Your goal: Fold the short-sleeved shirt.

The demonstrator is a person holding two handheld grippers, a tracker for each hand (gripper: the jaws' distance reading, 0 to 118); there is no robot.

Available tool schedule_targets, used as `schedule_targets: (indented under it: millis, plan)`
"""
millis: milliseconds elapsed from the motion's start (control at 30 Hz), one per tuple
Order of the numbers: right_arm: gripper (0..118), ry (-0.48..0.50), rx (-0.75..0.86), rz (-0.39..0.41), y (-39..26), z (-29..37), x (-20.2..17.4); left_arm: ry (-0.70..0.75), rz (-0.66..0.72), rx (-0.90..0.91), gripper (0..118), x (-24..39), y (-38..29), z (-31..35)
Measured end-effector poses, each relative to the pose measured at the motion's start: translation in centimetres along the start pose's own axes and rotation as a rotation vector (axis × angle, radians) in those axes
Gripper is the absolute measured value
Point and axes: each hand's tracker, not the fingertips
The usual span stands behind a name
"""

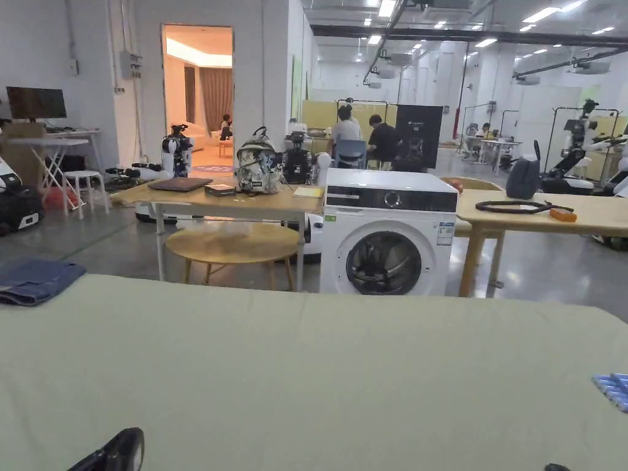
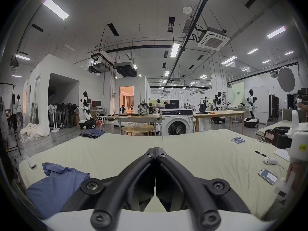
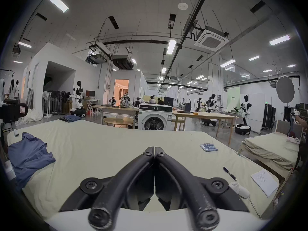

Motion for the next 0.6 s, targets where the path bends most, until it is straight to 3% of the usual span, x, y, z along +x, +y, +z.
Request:
schedule_targets:
  millis: [600]
  plan:
    - [0,-0.002,-0.018,-0.017,-0.44,-0.02,-0.18,0.023,-0.004,-0.003,0,-0.44,-0.49,0.32]
